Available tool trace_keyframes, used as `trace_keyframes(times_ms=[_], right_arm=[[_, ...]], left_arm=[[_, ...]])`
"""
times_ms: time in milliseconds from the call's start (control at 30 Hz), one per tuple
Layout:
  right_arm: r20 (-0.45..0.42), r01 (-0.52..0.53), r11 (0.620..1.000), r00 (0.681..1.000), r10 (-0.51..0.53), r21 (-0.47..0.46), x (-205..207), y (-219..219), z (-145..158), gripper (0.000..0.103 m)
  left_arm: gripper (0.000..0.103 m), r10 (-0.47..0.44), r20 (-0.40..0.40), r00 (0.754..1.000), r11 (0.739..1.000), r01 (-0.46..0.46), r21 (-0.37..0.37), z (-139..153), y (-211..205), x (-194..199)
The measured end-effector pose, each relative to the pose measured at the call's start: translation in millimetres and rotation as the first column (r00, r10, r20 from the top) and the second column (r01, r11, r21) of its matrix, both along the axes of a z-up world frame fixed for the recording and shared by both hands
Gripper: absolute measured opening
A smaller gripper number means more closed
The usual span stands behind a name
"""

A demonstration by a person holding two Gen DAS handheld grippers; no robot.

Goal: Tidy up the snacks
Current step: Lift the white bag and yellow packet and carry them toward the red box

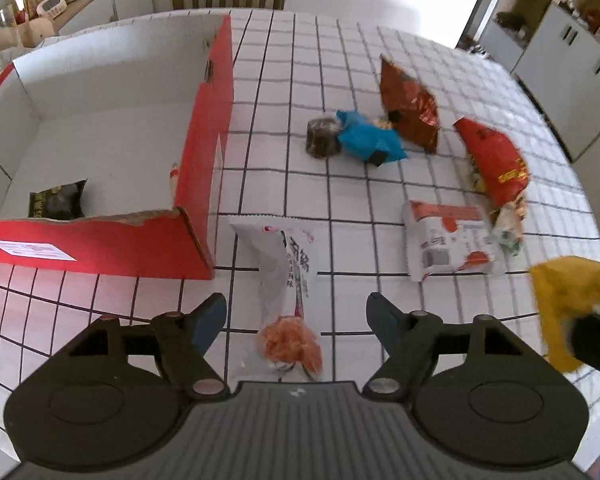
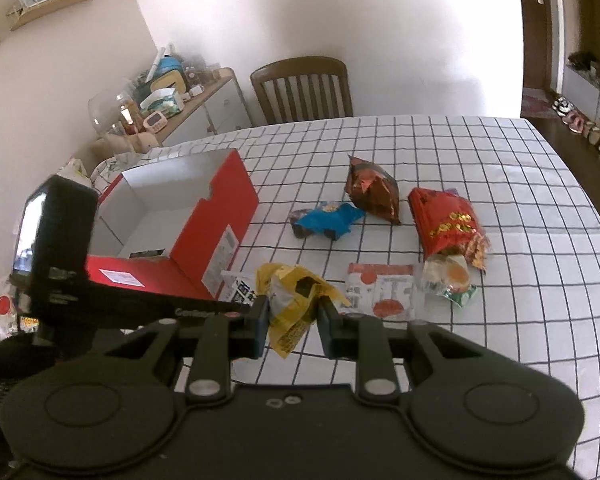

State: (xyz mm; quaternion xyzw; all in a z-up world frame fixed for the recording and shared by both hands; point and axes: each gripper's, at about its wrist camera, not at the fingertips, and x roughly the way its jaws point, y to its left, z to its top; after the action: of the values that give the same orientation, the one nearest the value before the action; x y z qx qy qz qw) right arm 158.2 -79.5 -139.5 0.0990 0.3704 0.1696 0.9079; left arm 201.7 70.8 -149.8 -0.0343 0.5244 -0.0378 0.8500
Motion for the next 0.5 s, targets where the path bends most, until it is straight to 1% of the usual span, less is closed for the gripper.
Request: trace_keyframes(times_ms=[100,233,300,333,367,433,467,500], right_arm=[[-0.01,0.014,1.0,1.0,-0.014,-0.002,-1.6,-4.8,-2.5,0.024],[-0.019,0.028,1.0,0.999,-0.028,-0.006,-5.0,-12.0,-5.5,0.024],[-0.025,0.033,0.999,0.999,-0.034,-0.008,-5.7,-14.9,-6.9,0.024],[-0.028,0.037,0.999,0.999,-0.037,-0.01,-6.3,-16.3,-7.7,0.024],[-0.03,0.039,0.999,0.999,-0.039,-0.011,-6.8,-17.5,-8.4,0.024],[-0.035,0.041,0.999,0.999,-0.041,-0.013,-7.8,-19.7,-9.6,0.024],[-0.036,0.04,0.999,0.999,-0.041,-0.014,-8.2,-20.5,-10.0,0.024],[-0.036,0.041,0.999,0.998,-0.042,-0.016,-8.4,-21.2,-10.2,0.024]], left_arm=[[0.077,-0.002,0.001,1.0,0.999,0.002,0.041,-11.9,-6.8,4.4],[0.077,0.007,-0.019,1.0,0.998,-0.006,0.056,-26.0,-12.2,10.6],[0.071,0.014,-0.037,0.999,0.999,-0.012,0.048,-32.0,-13.5,13.5],[0.062,0.019,-0.042,0.999,0.999,-0.017,0.049,-33.9,-14.1,14.6],[0.056,0.025,-0.048,0.999,0.998,-0.023,0.051,-36.3,-14.5,16.5],[0.052,0.039,-0.055,0.998,0.998,-0.037,0.046,-38.4,-13.8,18.3],[0.046,0.042,-0.046,0.998,0.998,-0.039,0.05,-37.0,-14.4,18.4],[0.043,0.04,-0.041,0.998,0.998,-0.038,0.053,-36.6,-15.0,18.8]])
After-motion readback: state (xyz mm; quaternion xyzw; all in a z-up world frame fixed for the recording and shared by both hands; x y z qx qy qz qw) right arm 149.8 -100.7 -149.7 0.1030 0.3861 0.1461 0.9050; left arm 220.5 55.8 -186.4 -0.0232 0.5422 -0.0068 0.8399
